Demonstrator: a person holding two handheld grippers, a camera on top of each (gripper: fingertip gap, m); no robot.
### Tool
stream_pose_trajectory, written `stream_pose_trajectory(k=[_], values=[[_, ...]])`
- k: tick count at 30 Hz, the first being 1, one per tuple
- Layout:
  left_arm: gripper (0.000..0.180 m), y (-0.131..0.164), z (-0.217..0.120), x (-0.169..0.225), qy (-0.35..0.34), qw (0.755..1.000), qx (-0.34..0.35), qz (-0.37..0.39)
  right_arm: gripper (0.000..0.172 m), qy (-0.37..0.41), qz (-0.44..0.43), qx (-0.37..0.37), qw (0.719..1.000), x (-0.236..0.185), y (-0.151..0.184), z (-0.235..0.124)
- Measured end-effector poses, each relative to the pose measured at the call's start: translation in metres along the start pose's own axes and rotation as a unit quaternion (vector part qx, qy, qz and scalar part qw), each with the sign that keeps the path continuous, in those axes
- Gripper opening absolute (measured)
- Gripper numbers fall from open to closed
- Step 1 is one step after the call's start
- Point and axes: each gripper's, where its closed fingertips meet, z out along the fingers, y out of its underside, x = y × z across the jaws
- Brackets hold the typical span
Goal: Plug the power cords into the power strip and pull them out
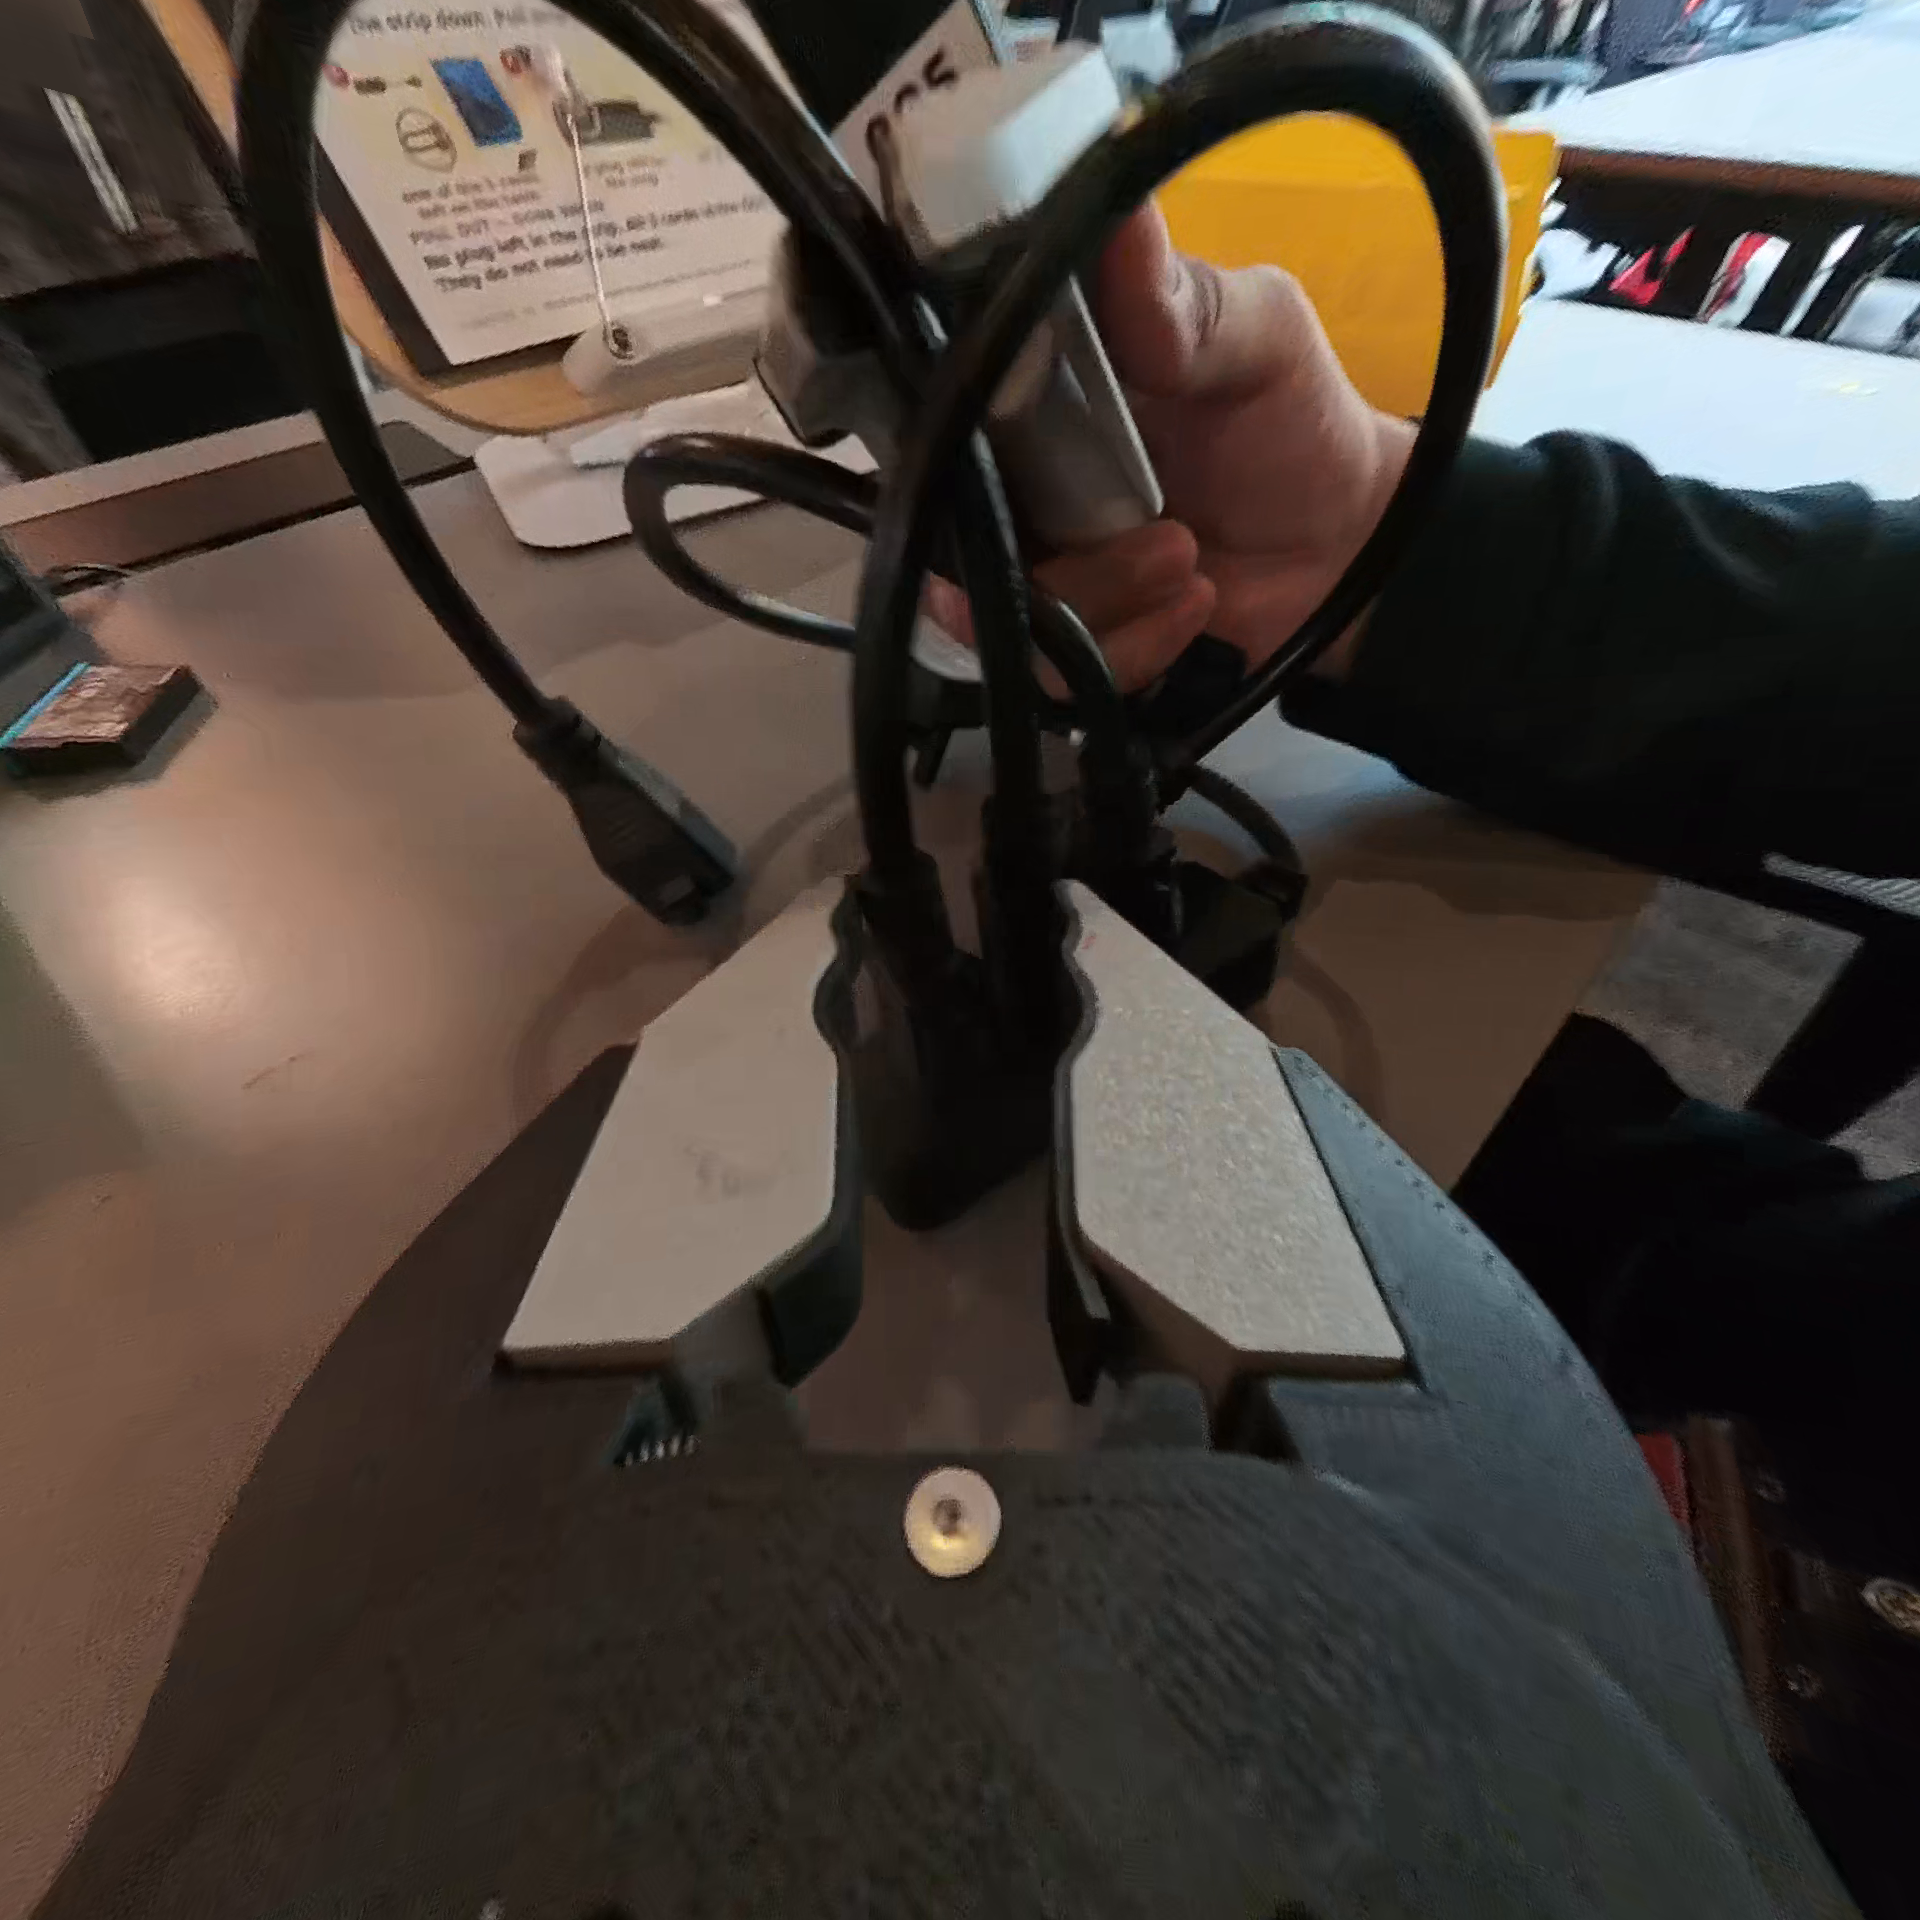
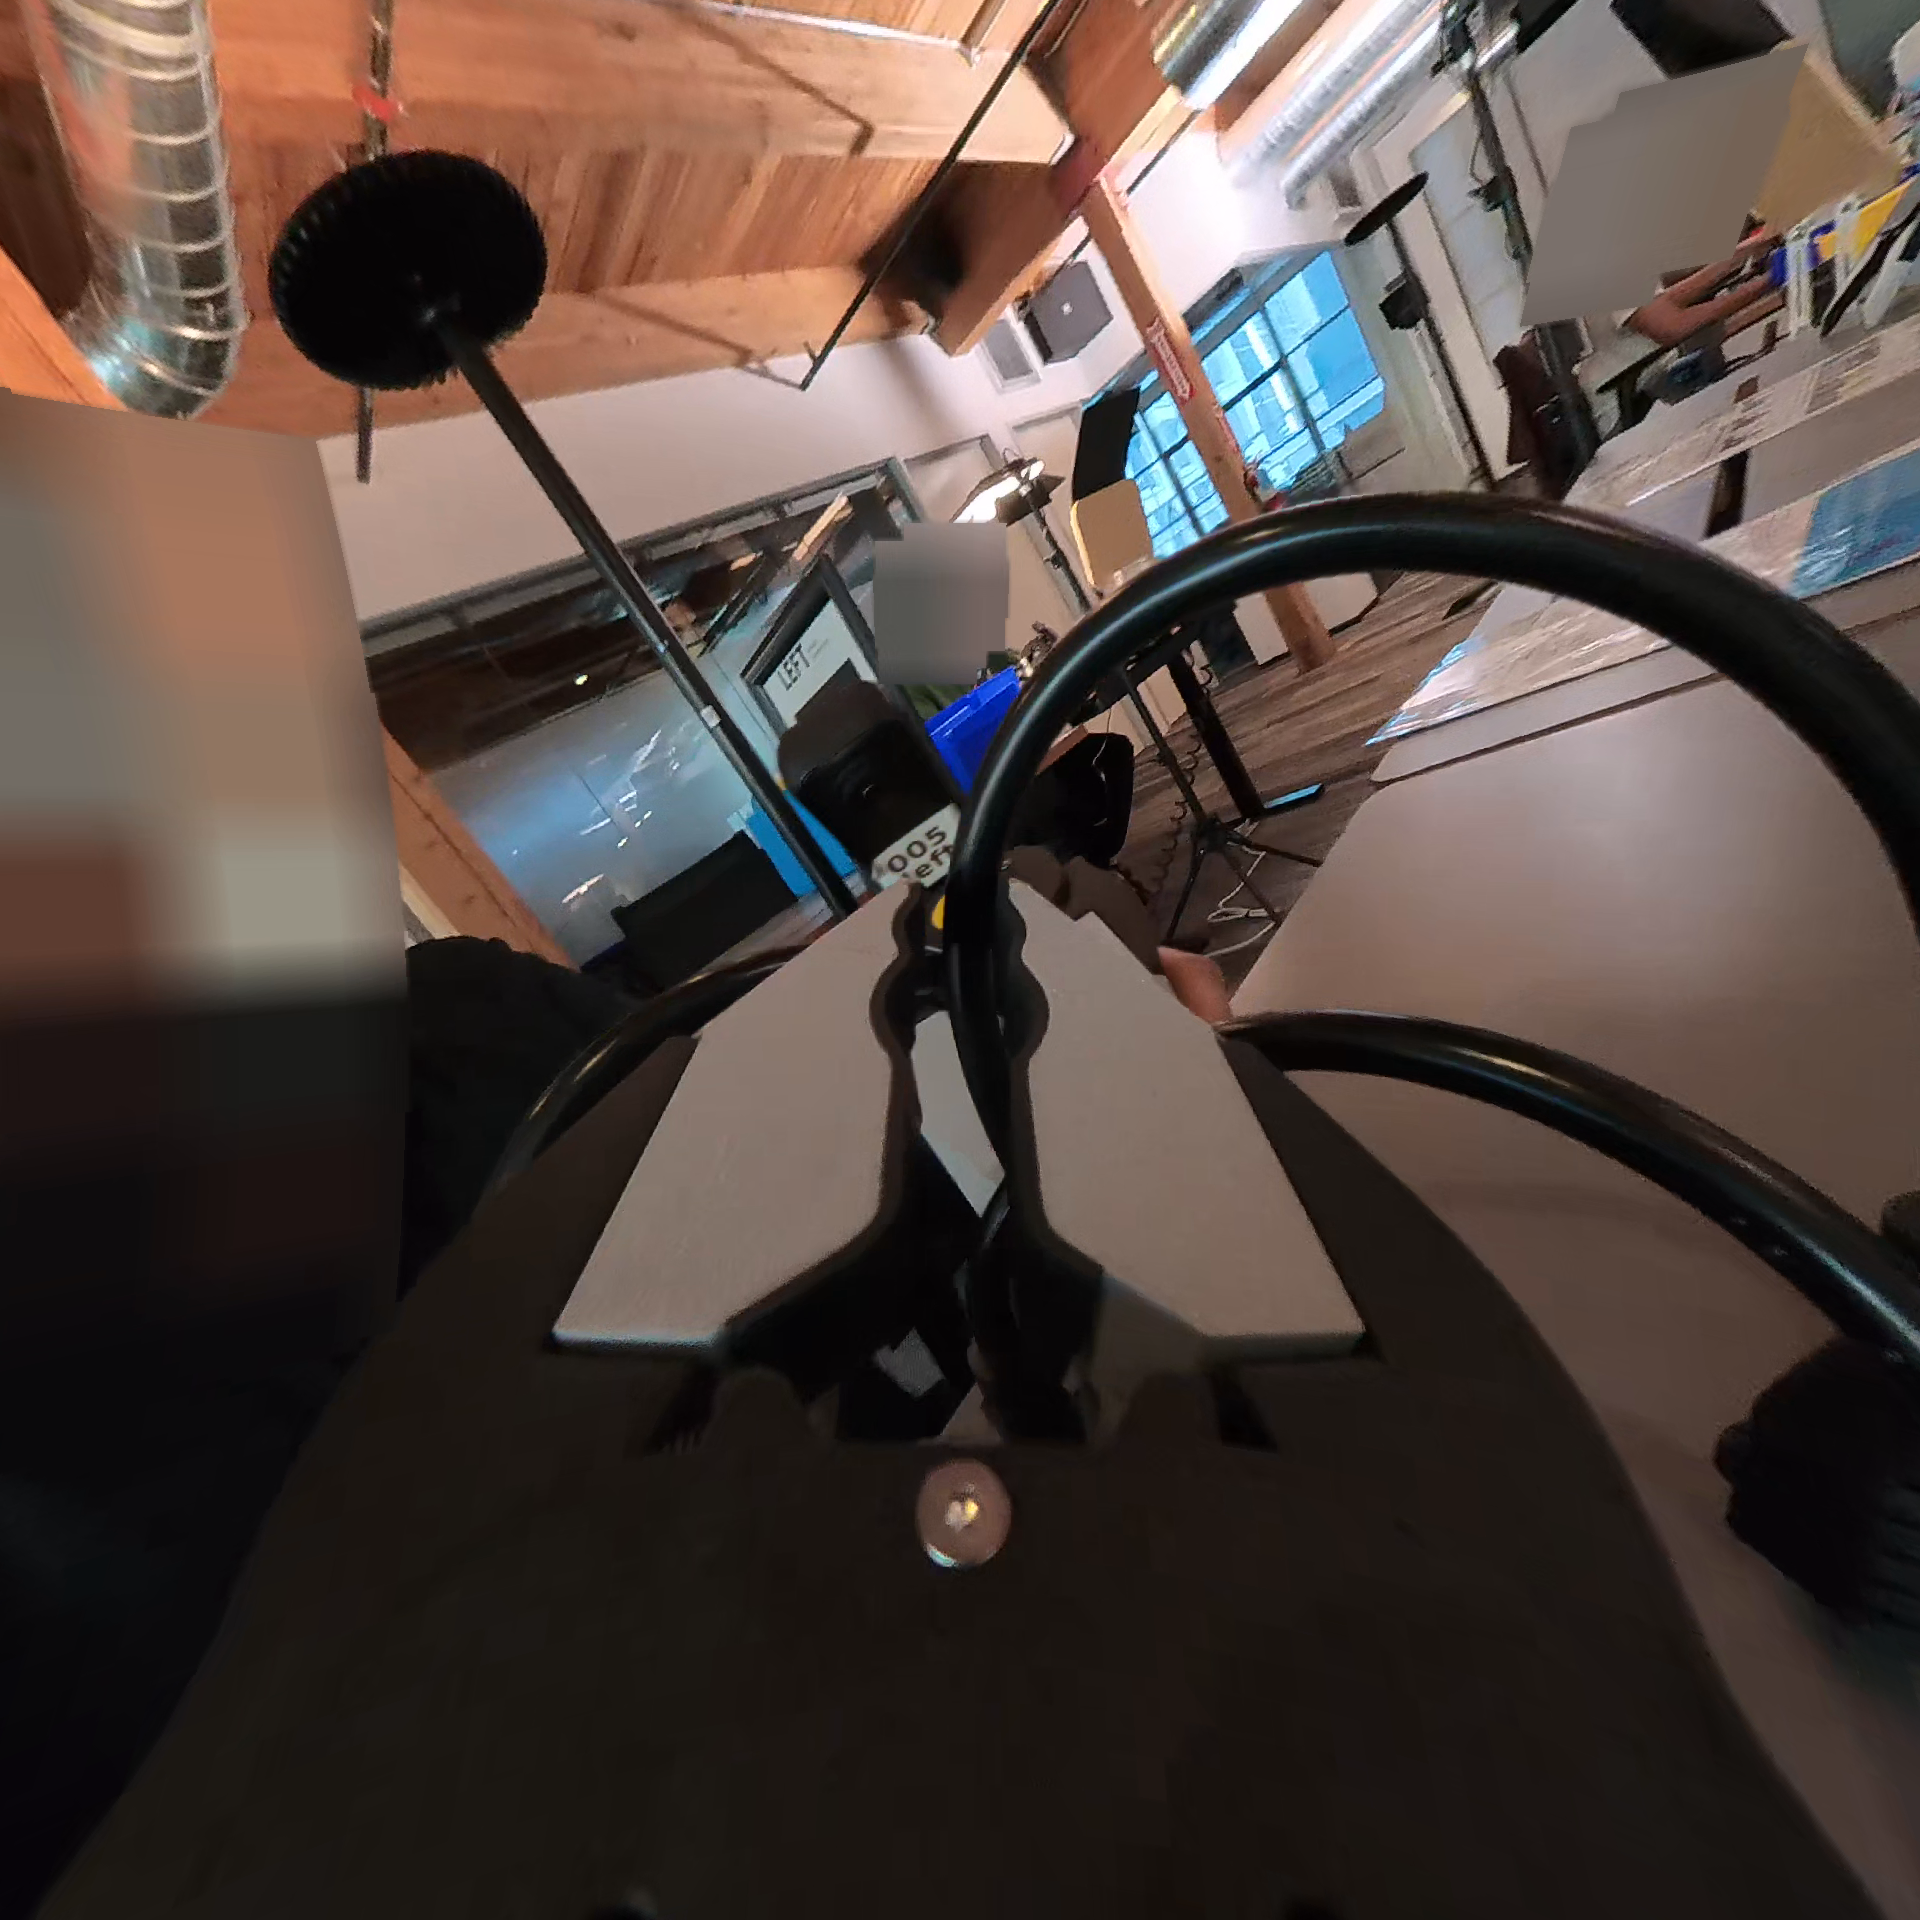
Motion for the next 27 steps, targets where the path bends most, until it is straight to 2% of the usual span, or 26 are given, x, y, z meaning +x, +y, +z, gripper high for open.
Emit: stream_pose_trajectory(k=[3,5,7,10,13,15,18,22,24,27], values=[[0.020,-0.018,-0.008,0.020,0.088,0.994,0.055,-0.038,0.006,-0.047,0.020,-0.035,0.998,-0.013,0.011,0.004],[0.015,-0.030,-0.013,0.018,0.098,0.988,0.093,-0.071,0.006,-0.072,0.027,-0.052,0.996,-0.020,0.017,0.008],[0.007,-0.026,-0.013,0.023,0.111,0.989,0.084,-0.060,0.006,-0.072,0.021,-0.057,0.996,-0.021,0.019,0.010],[0.007,-0.025,-0.012,0.022,0.083,0.994,0.072,-0.010,0.010,-0.033,-0.011,-0.054,0.998,-0.015,0.013,0.007],[0.007,-0.023,-0.012,0.008,0.012,0.999,0.041,0.028,0.010,0.048,-0.059,-0.016,0.997,-0.005,-0.009,-0.011],[0.007,-0.021,-0.015,-0.001,-0.003,0.999,0.038,0.011,0.013,0.111,-0.094,0.026,0.989,0.000,-0.029,-0.033],[0.006,-0.020,-0.020,-0.011,0.010,0.997,0.056,-0.045,0.016,0.167,-0.130,0.084,0.974,-0.007,-0.053,-0.064],[0.007,-0.020,-0.019,-0.017,-0.006,0.996,0.068,-0.050,0.028,0.179,-0.173,0.080,0.965,-0.038,-0.059,-0.070],[0.007,-0.021,-0.017,-0.018,-0.020,0.997,0.067,-0.040,0.034,0.167,-0.195,0.041,0.966,-0.060,-0.049,-0.056],[0.007,-0.021,-0.017,-0.019,-0.026,0.997,0.064,-0.034,0.039,0.090,-0.215,-0.013,0.972,-0.105,-0.016,-0.018]])
